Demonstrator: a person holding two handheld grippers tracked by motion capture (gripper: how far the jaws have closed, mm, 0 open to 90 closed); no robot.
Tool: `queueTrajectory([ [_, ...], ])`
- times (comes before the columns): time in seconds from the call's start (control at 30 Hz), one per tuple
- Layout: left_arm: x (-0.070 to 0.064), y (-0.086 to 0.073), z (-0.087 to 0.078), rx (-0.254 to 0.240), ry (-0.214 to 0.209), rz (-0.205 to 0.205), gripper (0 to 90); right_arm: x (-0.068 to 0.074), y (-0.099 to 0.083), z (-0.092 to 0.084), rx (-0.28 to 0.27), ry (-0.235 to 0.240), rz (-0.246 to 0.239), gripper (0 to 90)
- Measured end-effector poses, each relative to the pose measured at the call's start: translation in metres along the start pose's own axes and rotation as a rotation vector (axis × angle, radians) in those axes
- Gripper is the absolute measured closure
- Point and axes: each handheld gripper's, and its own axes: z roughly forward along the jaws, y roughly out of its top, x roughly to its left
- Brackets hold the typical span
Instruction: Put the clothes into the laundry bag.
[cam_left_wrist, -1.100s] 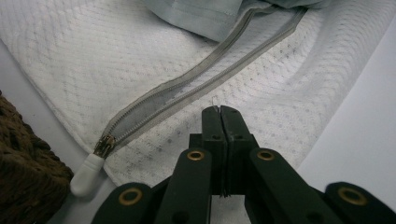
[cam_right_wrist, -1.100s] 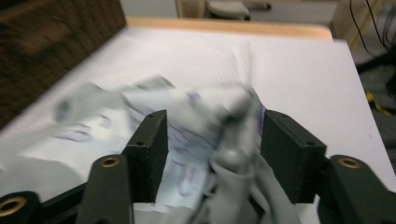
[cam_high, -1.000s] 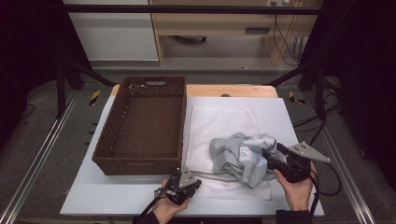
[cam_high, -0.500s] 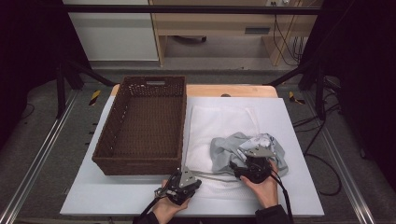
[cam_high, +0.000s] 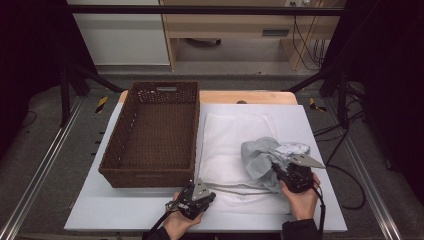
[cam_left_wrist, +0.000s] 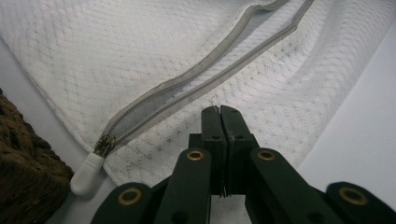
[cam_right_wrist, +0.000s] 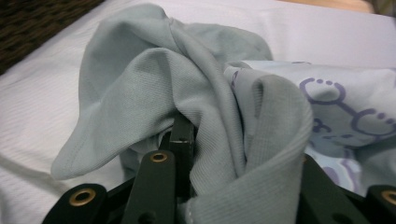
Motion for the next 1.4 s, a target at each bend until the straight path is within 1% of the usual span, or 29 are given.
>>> queueTrajectory([
  [0.07, 0.0, 0.0, 0.0, 0.0, 0.001, -0.002, 88.5, -0.011, -0.003, -0.002, -0.005, -0.025, 0.023, 68.8],
  [0.1, 0.0, 0.0, 0.0, 0.002, 0.002, -0.002, 88.5, -0.014, -0.005, -0.001, -0.004, -0.035, 0.028, 68.6],
  [0.13, 0.0, 0.0, 0.0, 0.0, 0.001, -0.003, 88.4, -0.017, -0.008, 0.002, 0.009, -0.035, 0.027, 68.3],
  [0.23, -0.001, 0.0, 0.0, -0.001, 0.005, -0.005, 88.5, -0.016, -0.014, 0.016, 0.044, -0.03, -0.007, 66.8],
  [0.3, 0.0, 0.0, 0.0, -0.002, 0.002, -0.016, 88.5, -0.015, -0.017, 0.02, 0.039, -0.041, -0.027, 65.4],
  [0.37, 0.0, 0.001, 0.0, -0.008, -0.002, -0.028, 88.2, -0.016, -0.017, 0.02, 0.035, -0.038, -0.029, 62.9],
  [0.4, 0.0, 0.001, 0.0, -0.014, -0.003, -0.031, 88.3, -0.016, -0.017, 0.02, 0.035, -0.028, -0.025, 59.5],
  [0.43, -0.001, 0.001, 0.001, -0.015, -0.002, -0.029, 88.5, -0.016, -0.017, 0.02, 0.038, -0.019, -0.022, 52.8],
  [0.5, -0.002, 0.001, 0.001, -0.016, 0.005, -0.019, 89.1, -0.016, -0.014, 0.017, 0.046, 0.02, 0.006, 41.9],
  [0.53, -0.002, 0.001, 0.001, -0.016, 0.007, -0.018, 89.1, -0.016, -0.012, 0.015, 0.05, 0.028, 0.002, 37.1],
  [0.57, -0.001, 0.001, 0.001, -0.015, 0.007, -0.02, 89.1, -0.015, -0.01, 0.012, 0.054, 0.032, 0.001, 32.2],
  [0.63, 0.0, 0.0, 0.001, -0.017, 0.007, -0.022, 89.2, -0.013, -0.005, 0.004, 0.042, 0.021, -0.011, 23.4],
  [0.67, 0.0, 0.0, 0.001, -0.017, 0.009, -0.021, 89.2, -0.012, -0.001, -0.002, 0.027, 0.014, -0.016, 20.3],
  [0.7, 0.0, 0.0, 0.001, -0.016, 0.008, -0.021, 89.1, -0.01, 0.002, -0.007, 0.016, 0.018, -0.009, 20.0],
  [0.73, 0.0, 0.0, 0.001, -0.017, 0.008, -0.02, 88.9, -0.008, 0.006, -0.015, -0.013, 0.031, -0.016, 19.6],
  [0.77, 0.0, 0.0, 0.001, -0.016, 0.01, -0.018, 88.8, -0.007, 0.009, -0.02, -0.03, 0.035, -0.021, 19.2],
  [0.83, -0.001, 0.001, 0.001, -0.016, 0.011, -0.018, 88.5, -0.001, 0.015, -0.031, -0.074, 0.056, -0.024, 19.6],
  [0.9, -0.001, 0.001, 0.001, -0.017, 0.011, -0.017, 88.5, 0.008, 0.02, -0.04, -0.112, 0.08, -0.039, 24.1],
  [0.93, -0.001, 0.001, 0.0, -0.02, 0.011, -0.019, 88.4, 0.013, 0.022, -0.042, -0.121, 0.104, -0.047, 25.6],
  [0.97, -0.001, 0.001, 0.0, -0.023, 0.011, -0.018, 88.5, 0.02, 0.024, -0.042, -0.125, 0.128, -0.06, 27.4],
  [1.03, -0.001, 0.001, -0.001, -0.025, 0.013, -0.017, 88.5, 0.033, 0.025, -0.039, -0.129, 0.17, -0.082, 35.1],
  [1.07, -0.001, 0.001, -0.001, -0.026, 0.014, -0.017, 88.6, 0.039, 0.024, -0.036, -0.126, 0.198, -0.083, 39.6],
  [1.13, -0.001, 0.001, -0.001, -0.024, 0.013, -0.018, 88.6, 0.049, 0.021, -0.026, -0.102, 0.255, -0.079, 47.1],
  [1.17, -0.002, 0.001, 0.0, -0.025, 0.014, -0.016, 88.6, 0.054, 0.018, -0.02, -0.085, 0.272, -0.076, 50.2],
  [1.2, -0.002, 0.001, 0.0, -0.021, 0.01, -0.013, 88.6, 0.059, 0.016, -0.014, -0.07, 0.279, -0.073, 52.8],
  [1.27, -0.004, 0.001, 0.001, -0.017, 0.012, -0.009, 88.5, 0.069, 0.01, -0.003, -0.035, 0.3, -0.083, 55.4],
  [1.3, -0.004, 0.001, 0.001, -0.017, 0.013, -0.008, 88.4, 0.076, 0.006, 0.004, -0.01, 0.319, -0.089, 56.7],
  [1.37, -0.004, 0.0, 0.001, -0.016, 0.015, -0.005, 88.3, 0.081, 0.002, 0.011, 0.019, 0.332, -0.104, 57.6],
  [1.4, -0.004, 0.0, 0.001, -0.018, 0.012, -0.007, 88.4, 0.085, -0.001, 0.016, 0.038, 0.339, -0.122, 58.1],
])
